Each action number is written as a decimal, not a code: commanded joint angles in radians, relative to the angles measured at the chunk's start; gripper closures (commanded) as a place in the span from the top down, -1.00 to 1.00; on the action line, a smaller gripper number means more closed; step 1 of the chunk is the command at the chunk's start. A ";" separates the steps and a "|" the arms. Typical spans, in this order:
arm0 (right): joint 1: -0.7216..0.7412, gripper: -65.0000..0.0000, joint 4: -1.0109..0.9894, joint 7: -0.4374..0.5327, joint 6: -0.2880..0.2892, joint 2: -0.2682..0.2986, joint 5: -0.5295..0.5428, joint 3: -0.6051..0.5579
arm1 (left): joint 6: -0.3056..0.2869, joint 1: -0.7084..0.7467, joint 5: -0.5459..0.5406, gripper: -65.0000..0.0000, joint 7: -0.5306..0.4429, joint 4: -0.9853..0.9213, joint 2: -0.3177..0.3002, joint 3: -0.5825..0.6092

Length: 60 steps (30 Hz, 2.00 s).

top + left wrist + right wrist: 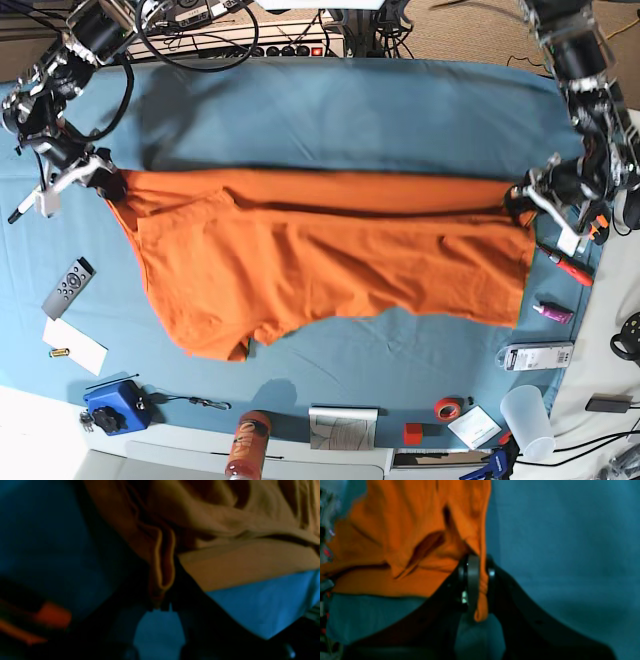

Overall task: Layout the t-shirt on the table in an organized manner, then fold the t-shirt properly
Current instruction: 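Regrasp the folded edge with both grippers and pull it taut, then release the shirt and move the right gripper to the opposite shirt edge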

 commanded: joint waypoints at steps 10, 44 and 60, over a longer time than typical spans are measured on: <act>-0.154 -1.00 0.019 0.031 0.001 0.022 0.035 0.082 | -0.015 0.115 -0.047 -1.00 0.000 0.033 -0.022 -0.003; -0.112 -0.42 0.019 0.018 0.001 0.164 0.202 0.122 | -0.053 0.256 -0.106 0.02 0.010 0.346 -0.147 -0.010; 0.472 -0.43 -0.203 0.418 -0.019 0.377 -0.379 -0.570 | -0.061 0.093 -0.029 0.02 -0.082 0.386 -0.202 -0.167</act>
